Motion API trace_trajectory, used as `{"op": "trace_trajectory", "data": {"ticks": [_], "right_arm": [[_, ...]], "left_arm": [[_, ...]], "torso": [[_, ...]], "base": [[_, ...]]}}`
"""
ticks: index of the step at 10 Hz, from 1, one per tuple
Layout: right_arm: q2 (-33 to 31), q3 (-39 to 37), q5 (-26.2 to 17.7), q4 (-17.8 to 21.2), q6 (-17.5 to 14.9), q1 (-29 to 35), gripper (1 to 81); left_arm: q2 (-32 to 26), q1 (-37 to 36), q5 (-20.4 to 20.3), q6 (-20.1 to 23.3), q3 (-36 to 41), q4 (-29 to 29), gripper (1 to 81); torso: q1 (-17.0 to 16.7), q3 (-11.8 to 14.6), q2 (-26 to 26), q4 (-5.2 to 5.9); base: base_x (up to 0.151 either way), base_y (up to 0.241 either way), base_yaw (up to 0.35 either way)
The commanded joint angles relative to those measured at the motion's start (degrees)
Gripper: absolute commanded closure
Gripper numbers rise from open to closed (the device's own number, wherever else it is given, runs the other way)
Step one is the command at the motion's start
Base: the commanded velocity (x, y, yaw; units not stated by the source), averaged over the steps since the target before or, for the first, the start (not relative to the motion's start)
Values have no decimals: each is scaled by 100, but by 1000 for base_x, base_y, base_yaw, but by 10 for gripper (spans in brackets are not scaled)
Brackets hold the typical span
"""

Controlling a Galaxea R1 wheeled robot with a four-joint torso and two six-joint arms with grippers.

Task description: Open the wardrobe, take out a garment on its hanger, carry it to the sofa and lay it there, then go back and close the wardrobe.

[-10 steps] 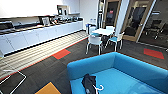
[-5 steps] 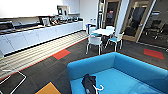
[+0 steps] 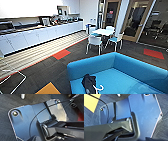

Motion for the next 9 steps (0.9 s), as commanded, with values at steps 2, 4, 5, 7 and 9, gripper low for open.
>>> {"op": "trace_trajectory", "data": {"ticks": [2,4,5,7,9], "right_arm": [[37,34,-299,-30,-22,111,10],[37,34,-299,-39,-22,102,10],[37,34,-299,-39,-22,93,10],[37,34,-299,-39,-22,93,10],[37,34,-299,-39,-22,93,10]], "left_arm": [[-81,-237,206,43,71,67,10],[-64,-237,206,43,63,67,10],[-63,-237,206,43,54,67,10],[-55,-237,206,43,62,67,10],[-46,-237,197,43,54,58,10]], "torso": [[7,0,0,0],[7,0,0,0],[10,-2,2,0],[7,2,-5,0],[7,5,-7,0]], "base": [[0,0,0],[-65,0,0],[-71,0,0],[-72,0,0],[0,0,0]]}}
